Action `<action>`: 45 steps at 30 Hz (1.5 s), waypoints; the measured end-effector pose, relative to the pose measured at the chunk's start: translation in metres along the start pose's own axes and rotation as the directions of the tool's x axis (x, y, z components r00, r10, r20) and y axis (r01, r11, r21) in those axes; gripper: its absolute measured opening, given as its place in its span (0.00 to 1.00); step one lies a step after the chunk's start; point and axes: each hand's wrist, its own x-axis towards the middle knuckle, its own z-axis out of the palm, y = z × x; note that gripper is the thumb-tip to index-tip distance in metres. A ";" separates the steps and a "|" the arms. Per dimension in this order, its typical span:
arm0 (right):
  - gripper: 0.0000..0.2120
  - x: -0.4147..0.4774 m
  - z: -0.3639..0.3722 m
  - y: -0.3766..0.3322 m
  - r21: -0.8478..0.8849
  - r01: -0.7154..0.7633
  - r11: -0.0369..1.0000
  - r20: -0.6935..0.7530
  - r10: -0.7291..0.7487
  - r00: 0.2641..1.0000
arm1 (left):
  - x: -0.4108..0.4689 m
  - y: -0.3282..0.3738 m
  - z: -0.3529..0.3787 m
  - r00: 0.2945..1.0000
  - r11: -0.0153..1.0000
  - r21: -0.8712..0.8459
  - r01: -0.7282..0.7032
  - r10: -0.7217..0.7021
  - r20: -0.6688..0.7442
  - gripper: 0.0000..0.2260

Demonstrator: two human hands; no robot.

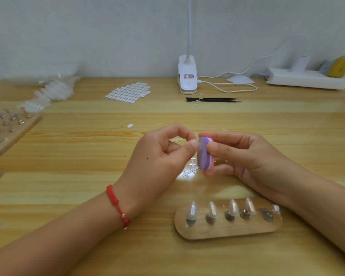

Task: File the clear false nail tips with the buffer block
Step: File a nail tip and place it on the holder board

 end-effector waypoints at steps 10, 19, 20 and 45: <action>0.16 -0.001 0.001 -0.001 -0.084 -0.014 0.996 0.068 0.019 0.997 | 0.003 0.002 -0.005 0.999 0.998 0.046 -0.037 0.038 -0.020 0.06; 0.14 0.000 0.001 0.000 -0.016 0.005 1.000 0.012 -0.005 1.000 | 0.001 0.002 -0.001 0.999 0.999 0.037 -0.040 0.039 0.021 0.07; 0.13 0.000 0.002 0.000 -0.023 0.004 1.000 0.027 -0.004 1.000 | 0.003 0.002 -0.002 0.999 0.999 0.028 -0.044 0.044 -0.005 0.06; 0.12 0.001 -0.003 0.000 -0.007 0.022 1.000 0.019 -0.022 1.000 | 0.001 0.003 -0.003 0.999 0.999 0.014 -0.050 0.050 0.006 0.07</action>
